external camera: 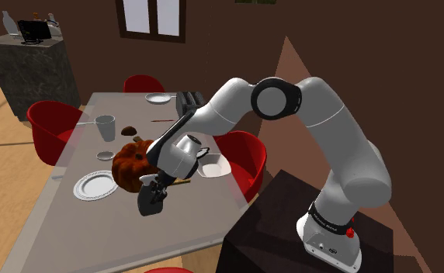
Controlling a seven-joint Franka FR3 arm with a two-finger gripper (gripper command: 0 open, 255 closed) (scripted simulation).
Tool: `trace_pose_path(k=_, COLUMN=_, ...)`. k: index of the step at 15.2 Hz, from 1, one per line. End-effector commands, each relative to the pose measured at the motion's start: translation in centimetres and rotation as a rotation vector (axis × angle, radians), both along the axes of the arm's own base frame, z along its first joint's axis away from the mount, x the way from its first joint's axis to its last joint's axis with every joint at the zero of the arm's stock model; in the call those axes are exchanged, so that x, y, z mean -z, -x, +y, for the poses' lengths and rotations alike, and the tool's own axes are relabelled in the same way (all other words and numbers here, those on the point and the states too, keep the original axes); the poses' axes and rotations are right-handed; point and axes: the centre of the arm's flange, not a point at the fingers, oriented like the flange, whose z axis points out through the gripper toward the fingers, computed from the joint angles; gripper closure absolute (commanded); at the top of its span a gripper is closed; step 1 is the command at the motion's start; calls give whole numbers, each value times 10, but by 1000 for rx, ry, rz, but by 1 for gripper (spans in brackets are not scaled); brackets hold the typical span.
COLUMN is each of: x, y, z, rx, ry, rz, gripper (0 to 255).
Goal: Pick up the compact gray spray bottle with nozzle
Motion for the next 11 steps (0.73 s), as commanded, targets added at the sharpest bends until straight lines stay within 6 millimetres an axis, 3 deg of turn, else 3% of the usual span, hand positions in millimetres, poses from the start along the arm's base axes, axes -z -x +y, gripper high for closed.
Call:
trace_pose_path(k=1, x=1, y=0, z=0, rx=0, ry=0, rz=0, gripper=255)
trace_pose_path(k=9, x=1, y=0, z=0, rx=0, ry=0, rz=0, gripper=255)
trace_pose_path(k=11, x=-10, y=0, z=0, rx=0, ry=0, rz=0, gripper=255)
